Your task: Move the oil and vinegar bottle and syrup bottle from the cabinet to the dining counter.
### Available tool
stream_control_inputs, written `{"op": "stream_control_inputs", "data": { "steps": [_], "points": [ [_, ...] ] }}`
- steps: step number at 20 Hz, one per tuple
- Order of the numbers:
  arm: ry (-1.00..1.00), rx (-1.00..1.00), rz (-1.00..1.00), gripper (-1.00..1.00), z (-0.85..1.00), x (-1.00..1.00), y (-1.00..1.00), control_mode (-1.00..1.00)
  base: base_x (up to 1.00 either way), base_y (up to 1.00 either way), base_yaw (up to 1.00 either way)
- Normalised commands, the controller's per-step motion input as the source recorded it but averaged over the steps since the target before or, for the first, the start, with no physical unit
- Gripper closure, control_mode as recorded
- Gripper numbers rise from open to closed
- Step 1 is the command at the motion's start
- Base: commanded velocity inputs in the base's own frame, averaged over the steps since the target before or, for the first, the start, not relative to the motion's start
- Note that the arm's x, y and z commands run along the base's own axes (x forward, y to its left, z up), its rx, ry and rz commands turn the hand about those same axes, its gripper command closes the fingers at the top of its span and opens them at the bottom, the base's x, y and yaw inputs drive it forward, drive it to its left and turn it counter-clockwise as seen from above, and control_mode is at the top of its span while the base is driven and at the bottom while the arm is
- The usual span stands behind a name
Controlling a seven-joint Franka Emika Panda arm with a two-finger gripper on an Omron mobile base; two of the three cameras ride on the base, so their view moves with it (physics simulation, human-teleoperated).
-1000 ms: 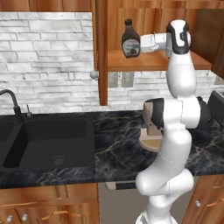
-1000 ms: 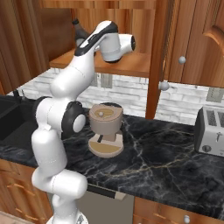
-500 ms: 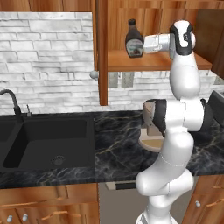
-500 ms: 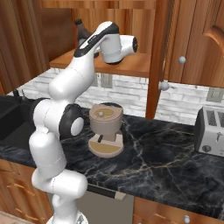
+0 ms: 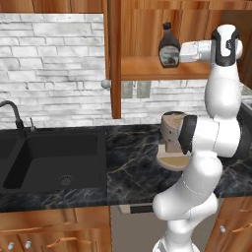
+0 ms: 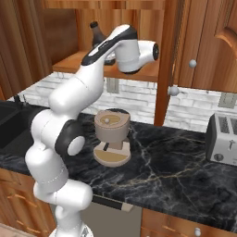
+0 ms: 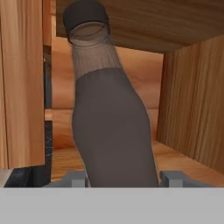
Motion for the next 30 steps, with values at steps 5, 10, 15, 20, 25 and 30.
{"op": "stream_control_inputs", "data": {
  "steps": [5,10,15,20,25,30],
  "points": [
    [0.03,0.00,-0.14,1.00,0.00,-0.83,-0.25,-1.00,0.00,0.00,0.00],
    [0.05,0.00,-0.17,1.00,0.00,-0.97,-0.11,-1.00,0.00,0.00,0.00],
    [0.01,0.00,-0.17,1.00,-0.04,-1.00,-0.02,-1.00,0.00,0.00,0.00],
    [0.02,0.00,-0.13,1.00,-0.06,-1.00,0.00,-1.00,0.00,0.00,0.00],
    [0.02,0.00,-0.10,1.00,-0.12,-0.96,0.01,-1.00,0.00,0.00,0.00],
    [0.04,-0.02,-0.04,1.00,-0.28,-0.88,0.10,-1.00,0.00,0.00,0.00]
  ]
}}
